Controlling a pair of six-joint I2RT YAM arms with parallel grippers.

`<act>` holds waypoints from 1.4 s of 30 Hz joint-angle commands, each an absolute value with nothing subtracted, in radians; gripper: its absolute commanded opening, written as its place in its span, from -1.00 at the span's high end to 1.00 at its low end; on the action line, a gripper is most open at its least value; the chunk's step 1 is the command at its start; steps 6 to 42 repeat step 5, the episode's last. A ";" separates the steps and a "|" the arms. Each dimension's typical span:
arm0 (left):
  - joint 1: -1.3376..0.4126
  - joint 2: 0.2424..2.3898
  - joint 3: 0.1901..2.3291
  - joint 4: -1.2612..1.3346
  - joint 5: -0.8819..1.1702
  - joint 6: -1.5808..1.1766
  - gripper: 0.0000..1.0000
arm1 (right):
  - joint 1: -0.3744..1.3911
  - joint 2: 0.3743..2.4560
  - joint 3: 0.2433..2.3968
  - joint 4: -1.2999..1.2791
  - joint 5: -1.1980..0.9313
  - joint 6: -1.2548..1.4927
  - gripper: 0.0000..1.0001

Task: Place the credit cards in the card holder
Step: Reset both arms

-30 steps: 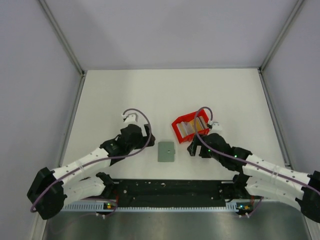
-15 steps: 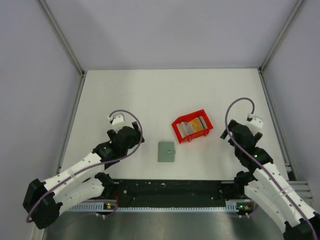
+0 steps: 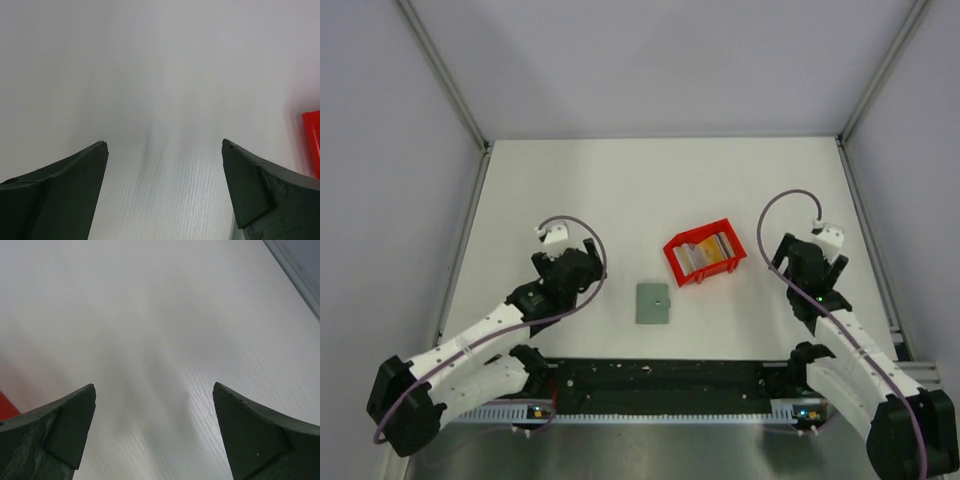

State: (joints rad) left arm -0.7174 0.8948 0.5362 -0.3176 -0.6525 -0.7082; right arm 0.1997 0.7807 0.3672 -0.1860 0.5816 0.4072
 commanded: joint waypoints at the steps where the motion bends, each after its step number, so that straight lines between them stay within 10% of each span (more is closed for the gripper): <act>1: -0.712 0.896 0.535 -0.227 -0.646 -0.672 -0.97 | 0.196 0.816 0.324 0.059 0.583 0.321 -0.98; 42: -0.707 0.891 0.538 -0.209 -0.664 -0.654 -0.97 | 0.195 0.825 0.255 0.236 0.557 0.267 -0.97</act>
